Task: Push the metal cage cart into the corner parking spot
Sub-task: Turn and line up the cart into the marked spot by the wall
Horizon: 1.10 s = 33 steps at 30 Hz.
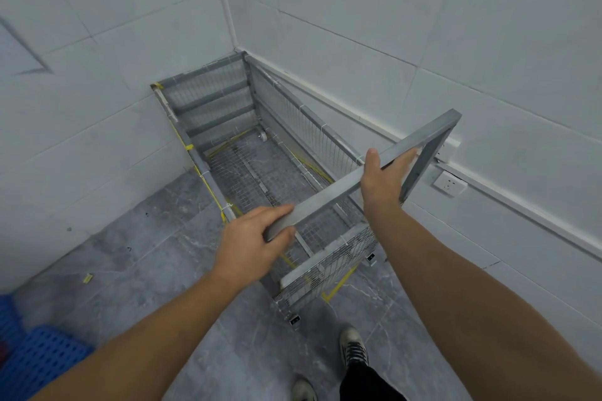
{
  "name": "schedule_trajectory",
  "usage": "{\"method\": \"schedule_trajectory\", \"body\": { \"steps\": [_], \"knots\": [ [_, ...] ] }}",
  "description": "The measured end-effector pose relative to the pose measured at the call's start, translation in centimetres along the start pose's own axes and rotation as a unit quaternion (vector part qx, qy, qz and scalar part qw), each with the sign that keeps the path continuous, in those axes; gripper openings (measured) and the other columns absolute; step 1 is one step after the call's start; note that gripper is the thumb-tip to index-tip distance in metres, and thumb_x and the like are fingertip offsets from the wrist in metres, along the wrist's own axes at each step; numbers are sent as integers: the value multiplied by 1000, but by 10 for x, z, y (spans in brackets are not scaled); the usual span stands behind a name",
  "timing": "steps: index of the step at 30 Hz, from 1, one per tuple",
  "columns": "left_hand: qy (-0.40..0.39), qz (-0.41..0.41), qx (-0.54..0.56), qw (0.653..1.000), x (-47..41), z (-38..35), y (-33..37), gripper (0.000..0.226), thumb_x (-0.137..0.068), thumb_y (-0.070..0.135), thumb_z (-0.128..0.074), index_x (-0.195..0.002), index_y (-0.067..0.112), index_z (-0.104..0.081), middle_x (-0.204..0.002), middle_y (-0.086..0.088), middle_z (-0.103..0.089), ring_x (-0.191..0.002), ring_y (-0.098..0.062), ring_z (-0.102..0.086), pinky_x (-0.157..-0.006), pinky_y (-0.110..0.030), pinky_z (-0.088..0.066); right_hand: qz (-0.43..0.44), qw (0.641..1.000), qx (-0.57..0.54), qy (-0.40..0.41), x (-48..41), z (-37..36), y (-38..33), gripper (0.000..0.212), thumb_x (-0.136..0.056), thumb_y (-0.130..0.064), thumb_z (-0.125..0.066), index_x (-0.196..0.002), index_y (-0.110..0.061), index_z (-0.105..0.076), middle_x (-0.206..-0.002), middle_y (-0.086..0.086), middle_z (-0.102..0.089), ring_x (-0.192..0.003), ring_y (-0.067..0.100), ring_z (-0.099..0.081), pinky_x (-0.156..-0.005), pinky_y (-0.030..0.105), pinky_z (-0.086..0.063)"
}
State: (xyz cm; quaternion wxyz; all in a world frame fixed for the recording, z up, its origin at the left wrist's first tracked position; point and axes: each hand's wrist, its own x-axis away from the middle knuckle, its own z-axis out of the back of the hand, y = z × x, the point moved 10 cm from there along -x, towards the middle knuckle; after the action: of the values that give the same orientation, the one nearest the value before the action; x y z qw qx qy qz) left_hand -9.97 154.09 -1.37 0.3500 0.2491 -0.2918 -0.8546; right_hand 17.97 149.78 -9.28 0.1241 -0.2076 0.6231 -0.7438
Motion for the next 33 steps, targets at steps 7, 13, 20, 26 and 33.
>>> {"method": "schedule_trajectory", "body": {
  "steps": [7, 13, 20, 26, 33],
  "knots": [
    [-76, 38, 96, 992, 11, 0, -19, 47, -82, 26, -73, -127, 30, -61, -112, 21, -64, -96, 1, -62, -77, -11, -46, 4, 1000, -2, 8, -15, 5, 4, 99, -77, -69, -48, -150, -44, 15, -168, -5, -10, -149, 33, -27, -116, 57, -31],
    [-28, 64, 133, 989, 8, -5, -24, 43, -76, 38, -70, -118, 30, -67, -108, 16, -69, -94, -1, -65, -77, -15, -49, -5, 1000, -22, 11, -21, 4, 6, 93, -74, -68, -51, -136, -58, 17, -167, -7, -14, -149, 33, -27, -115, 58, -33],
    [-10, 76, 132, 988, 2, -12, -20, 42, -76, 35, -71, -117, 26, -69, -106, 15, -68, -96, 4, -62, -78, -10, -46, -13, 999, -38, 14, -34, 5, 7, 96, -74, -64, -51, -142, -55, 16, -166, -9, -13, -149, 30, -27, -116, 56, -33],
    [-13, 76, 126, 989, -15, -31, -10, 40, -81, 31, -74, -120, 30, -67, -106, 21, -64, -97, 5, -61, -80, -14, -49, -1, 1000, -26, 6, -60, 14, -2, 104, -73, -65, -52, -151, -45, 14, -166, -5, -16, -147, 28, -30, -115, 54, -36],
    [4, 77, 125, 989, -47, -56, 7, 49, -74, 54, -61, -119, 35, -66, -104, 22, -65, -95, 0, -62, -82, -30, -54, 16, 1000, -13, -15, -105, 20, -17, 101, -85, -54, -56, -157, -32, 11, -165, -2, -20, -136, 24, -43, -112, 48, -40]
  ]
}}
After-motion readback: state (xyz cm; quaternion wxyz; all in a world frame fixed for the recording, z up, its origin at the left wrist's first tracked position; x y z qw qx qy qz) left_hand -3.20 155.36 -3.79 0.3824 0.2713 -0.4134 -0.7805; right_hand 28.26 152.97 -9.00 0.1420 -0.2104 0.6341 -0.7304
